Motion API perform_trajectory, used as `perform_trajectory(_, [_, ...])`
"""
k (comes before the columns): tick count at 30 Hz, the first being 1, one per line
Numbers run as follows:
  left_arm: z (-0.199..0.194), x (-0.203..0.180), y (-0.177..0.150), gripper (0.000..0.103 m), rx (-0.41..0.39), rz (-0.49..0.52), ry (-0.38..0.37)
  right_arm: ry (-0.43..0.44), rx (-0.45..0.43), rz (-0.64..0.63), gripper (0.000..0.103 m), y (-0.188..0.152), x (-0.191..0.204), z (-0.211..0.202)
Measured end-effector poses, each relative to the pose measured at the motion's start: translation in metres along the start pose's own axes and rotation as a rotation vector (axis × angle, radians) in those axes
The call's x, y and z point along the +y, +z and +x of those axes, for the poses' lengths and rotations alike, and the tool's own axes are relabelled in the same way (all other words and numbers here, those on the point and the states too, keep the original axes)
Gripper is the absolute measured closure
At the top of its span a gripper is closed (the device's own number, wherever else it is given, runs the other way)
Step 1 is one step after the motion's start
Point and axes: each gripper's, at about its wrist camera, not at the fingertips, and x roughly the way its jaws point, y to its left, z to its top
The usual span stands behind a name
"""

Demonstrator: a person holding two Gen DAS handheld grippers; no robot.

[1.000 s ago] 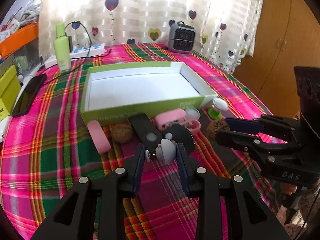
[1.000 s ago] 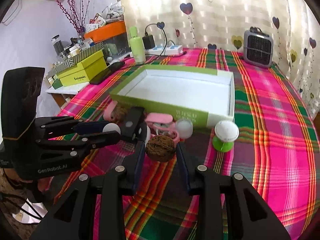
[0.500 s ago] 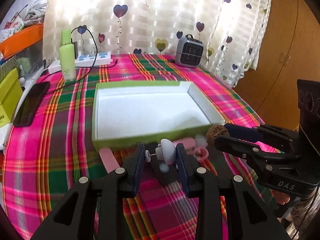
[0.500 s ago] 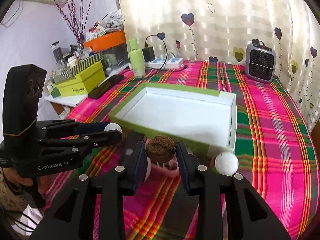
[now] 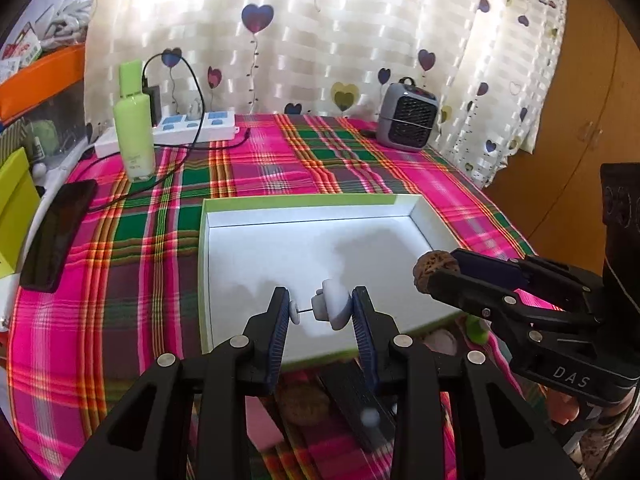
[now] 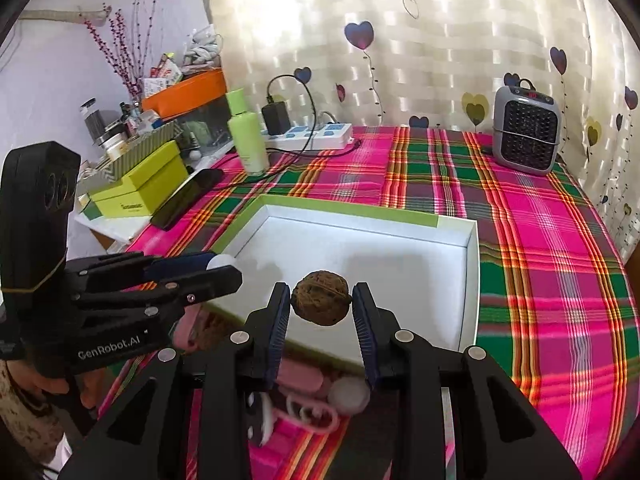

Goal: Organize objects
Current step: 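Carry the walnut into the white tray with the right tool while the left tool drops the knob there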

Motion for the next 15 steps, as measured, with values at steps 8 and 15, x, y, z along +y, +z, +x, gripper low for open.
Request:
perform_trajectory(8, [0.030, 0.007, 0.010, 0.073, 0.037, 0.004, 0.025, -0.015, 0.036, 0.014, 0.069, 0.012, -0.011, 0.033])
perform_trajectory(15, [0.048, 0.012, 0.017, 0.073, 0.055, 0.003, 0.054, -0.028, 0.064, 0.015, 0.069, 0.017, -0.019, 0.055])
